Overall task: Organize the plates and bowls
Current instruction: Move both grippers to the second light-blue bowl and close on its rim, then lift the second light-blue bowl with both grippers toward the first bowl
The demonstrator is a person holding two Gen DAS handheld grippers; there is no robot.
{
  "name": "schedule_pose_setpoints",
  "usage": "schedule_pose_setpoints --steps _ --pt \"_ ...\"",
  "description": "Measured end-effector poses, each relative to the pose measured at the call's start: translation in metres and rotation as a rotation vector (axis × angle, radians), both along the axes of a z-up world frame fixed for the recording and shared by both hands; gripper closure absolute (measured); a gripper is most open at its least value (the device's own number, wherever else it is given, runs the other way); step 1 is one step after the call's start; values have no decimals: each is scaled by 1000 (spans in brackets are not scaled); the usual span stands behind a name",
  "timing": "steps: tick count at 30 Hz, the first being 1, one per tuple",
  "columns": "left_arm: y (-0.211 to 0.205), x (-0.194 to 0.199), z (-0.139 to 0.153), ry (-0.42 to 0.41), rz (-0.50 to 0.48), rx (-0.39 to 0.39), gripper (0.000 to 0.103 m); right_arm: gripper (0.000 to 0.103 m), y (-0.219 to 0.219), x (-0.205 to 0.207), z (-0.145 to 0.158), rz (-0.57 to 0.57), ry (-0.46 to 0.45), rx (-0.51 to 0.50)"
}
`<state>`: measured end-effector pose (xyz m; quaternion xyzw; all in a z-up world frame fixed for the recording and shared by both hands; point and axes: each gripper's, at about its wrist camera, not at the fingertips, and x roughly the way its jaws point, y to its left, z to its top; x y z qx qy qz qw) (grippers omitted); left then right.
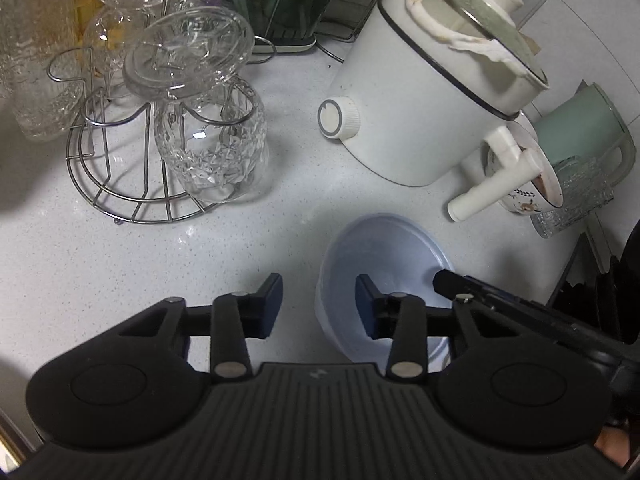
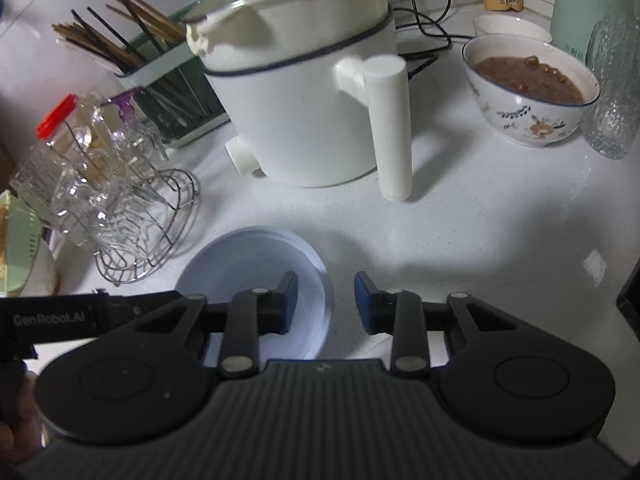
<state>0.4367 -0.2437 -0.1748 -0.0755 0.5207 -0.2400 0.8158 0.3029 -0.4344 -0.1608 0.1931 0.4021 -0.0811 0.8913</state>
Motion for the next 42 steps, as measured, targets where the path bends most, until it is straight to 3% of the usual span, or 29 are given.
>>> schedule_pose_setpoints --steps 6,12,42 --pt "-3 2 -9 9 -5 -20 72 81 4 3 -9 10 8 -10" --pt "-7 -4 -3 4 -21 -15 73 81 8 1 -9 18 -10 22" --pt "18 -58 102 -81 -38 -87 73 81 17 -61 72 -19 -99 91"
